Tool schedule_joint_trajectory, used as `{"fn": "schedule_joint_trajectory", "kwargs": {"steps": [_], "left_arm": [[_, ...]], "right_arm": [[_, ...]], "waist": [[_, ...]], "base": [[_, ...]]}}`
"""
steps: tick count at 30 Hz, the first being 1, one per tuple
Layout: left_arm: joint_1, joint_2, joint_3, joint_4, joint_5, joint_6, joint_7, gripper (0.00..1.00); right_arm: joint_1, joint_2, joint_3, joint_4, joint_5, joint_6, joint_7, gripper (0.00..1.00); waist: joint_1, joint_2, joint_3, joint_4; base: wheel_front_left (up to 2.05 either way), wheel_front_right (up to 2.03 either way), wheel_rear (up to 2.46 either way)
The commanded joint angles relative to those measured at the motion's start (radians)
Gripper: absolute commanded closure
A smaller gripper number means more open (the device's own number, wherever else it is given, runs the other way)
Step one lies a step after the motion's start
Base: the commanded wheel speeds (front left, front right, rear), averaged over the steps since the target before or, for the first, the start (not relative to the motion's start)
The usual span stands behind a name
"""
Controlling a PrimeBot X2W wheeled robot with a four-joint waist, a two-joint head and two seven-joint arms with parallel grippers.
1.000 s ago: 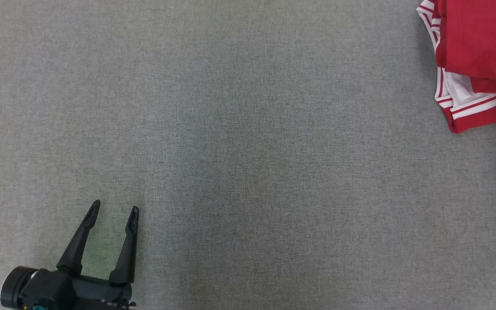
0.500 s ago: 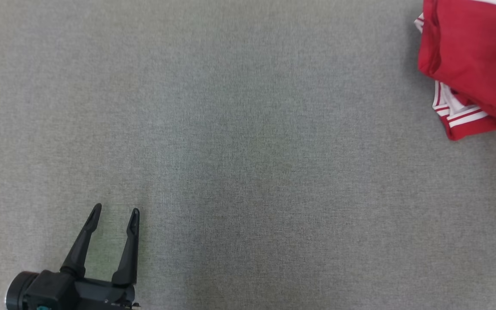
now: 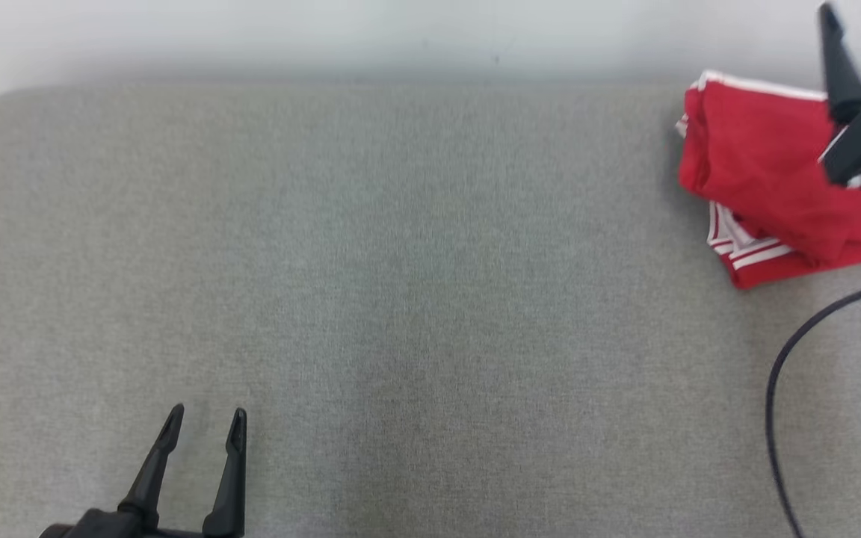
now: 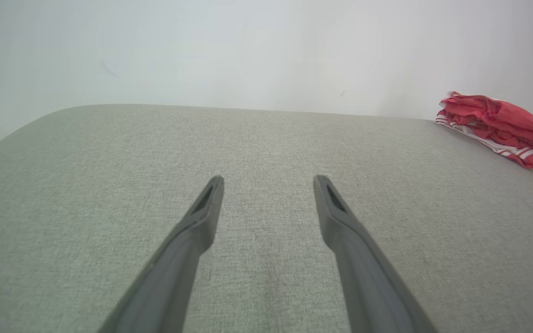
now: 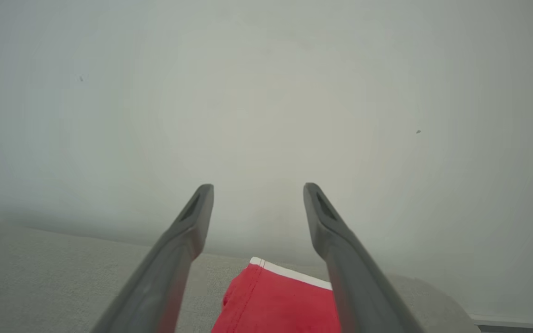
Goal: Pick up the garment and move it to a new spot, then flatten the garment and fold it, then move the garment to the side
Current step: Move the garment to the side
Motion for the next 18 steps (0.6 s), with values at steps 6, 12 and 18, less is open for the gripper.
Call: {"fn": "schedule_joint_trajectory", "kwargs": {"steps": [6, 12, 18], "left_arm": [[0.055, 0.011, 0.014, -0.010, -0.006, 0.018, -0.005, 0.00], [0.084, 0.016, 0.018, -0.017, -0.010, 0.027, 0.002, 0.00], [0.104, 0.013, 0.023, -0.021, -0.016, 0.043, 0.007, 0.00]], "right_arm": [[0.159, 0.083, -0.161, -0.075, -0.081, -0.001, -0.008, 0.00], [0.299, 0.146, -0.294, -0.146, -0.180, -0.001, -0.008, 0.00], [0.472, 0.222, -0.434, -0.257, -0.305, -0.001, -0.008, 0.00]], "waist": [[0.0003, 0.0001, -0.122, -0.004], [0.0003, 0.0001, -0.161, -0.013], [0.0003, 0.0001, -0.189, -0.026]], "base": [[0.00, 0.00, 0.00], [0.00, 0.00, 0.00], [0.00, 0.00, 0.00]]}}
